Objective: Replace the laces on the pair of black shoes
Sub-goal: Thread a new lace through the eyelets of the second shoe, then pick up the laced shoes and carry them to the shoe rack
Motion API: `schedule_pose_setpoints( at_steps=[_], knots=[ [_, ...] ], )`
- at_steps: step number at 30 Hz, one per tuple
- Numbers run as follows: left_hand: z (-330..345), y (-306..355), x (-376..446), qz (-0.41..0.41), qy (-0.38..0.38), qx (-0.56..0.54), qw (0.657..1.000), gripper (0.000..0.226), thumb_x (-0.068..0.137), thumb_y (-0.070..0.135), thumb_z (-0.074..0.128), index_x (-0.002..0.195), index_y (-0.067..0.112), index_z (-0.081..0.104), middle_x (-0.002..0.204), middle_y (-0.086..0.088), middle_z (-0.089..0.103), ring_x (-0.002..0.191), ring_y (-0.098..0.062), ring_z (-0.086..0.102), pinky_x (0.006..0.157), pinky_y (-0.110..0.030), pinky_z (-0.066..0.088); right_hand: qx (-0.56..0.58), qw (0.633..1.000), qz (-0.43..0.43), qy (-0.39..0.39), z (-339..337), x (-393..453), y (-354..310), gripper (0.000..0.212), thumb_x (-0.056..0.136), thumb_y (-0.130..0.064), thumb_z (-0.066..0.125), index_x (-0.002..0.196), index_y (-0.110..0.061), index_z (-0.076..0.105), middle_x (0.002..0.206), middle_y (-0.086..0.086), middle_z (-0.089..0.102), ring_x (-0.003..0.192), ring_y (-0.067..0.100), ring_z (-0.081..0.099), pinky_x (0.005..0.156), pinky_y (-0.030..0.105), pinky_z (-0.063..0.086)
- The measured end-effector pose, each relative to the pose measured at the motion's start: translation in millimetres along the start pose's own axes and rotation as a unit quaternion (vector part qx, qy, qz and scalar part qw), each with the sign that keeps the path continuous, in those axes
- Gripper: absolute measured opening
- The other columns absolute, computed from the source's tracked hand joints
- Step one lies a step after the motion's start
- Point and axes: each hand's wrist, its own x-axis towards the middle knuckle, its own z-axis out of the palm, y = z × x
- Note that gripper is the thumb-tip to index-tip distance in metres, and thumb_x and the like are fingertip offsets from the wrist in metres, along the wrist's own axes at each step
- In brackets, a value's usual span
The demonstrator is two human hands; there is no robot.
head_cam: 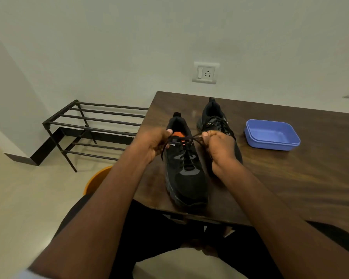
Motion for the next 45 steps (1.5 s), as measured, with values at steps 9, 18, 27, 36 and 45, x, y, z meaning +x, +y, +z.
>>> schedule_pose_setpoints(
  at_steps=[9,18,27,36,45],
  knots=[
    [15,-33,11,-0.009,0.107,-0.092,0.990,0.008,0.101,0.013,0.064,0.097,0.006,0.062,0.087,-0.012,0.071,0.064,-0.014,0.065,0.058,-0.025,0.055,0.198,0.963,0.167,0.071,-14,10,-5,0.020,0.100,0.005,0.051,0.090,-0.004,0.065,0.076,0.007,0.066,0.064,0.015,0.065,0.042,0.021,0.052],
    [18,-39,3,0.048,0.163,-0.020,0.985,0.018,0.101,0.025,0.066,0.099,0.007,0.063,0.085,-0.007,0.065,0.073,-0.016,0.063,0.048,-0.021,0.045,0.020,0.994,0.070,0.080,-27,3,-10,0.012,0.096,-0.004,0.067,0.086,-0.010,0.068,0.085,0.009,0.072,0.072,0.017,0.069,0.071,0.033,0.063],
    [26,-80,-10,0.079,0.040,0.271,0.958,0.101,0.068,0.054,0.090,0.145,0.011,0.040,0.146,-0.011,0.050,0.135,-0.032,0.051,0.108,-0.047,0.049,-0.508,0.855,-0.102,0.026,-41,13,14,0.097,0.083,-0.045,0.080,0.158,-0.028,0.020,0.161,0.014,0.027,0.143,0.040,0.036,0.114,0.057,0.038],
    [39,-71,15,0.187,0.032,0.263,0.946,0.102,0.063,0.073,0.076,0.138,0.010,0.050,0.134,-0.012,0.061,0.124,-0.031,0.060,0.102,-0.047,0.053,-0.499,0.862,-0.092,-0.008,-50,-9,19,0.099,0.076,-0.037,0.085,0.154,-0.027,0.025,0.153,0.015,0.035,0.131,0.039,0.048,0.105,0.053,0.049],
    [42,-10,18,0.445,0.082,0.376,0.809,0.055,0.100,0.049,0.059,0.144,0.015,0.052,0.144,-0.008,0.050,0.133,-0.025,0.047,0.112,-0.046,0.044,-0.564,0.780,-0.272,0.012,-23,-41,-2,0.051,0.096,-0.049,0.062,0.140,-0.026,0.053,0.151,0.005,0.042,0.140,0.029,0.039,0.113,0.054,0.039]
  ],
)
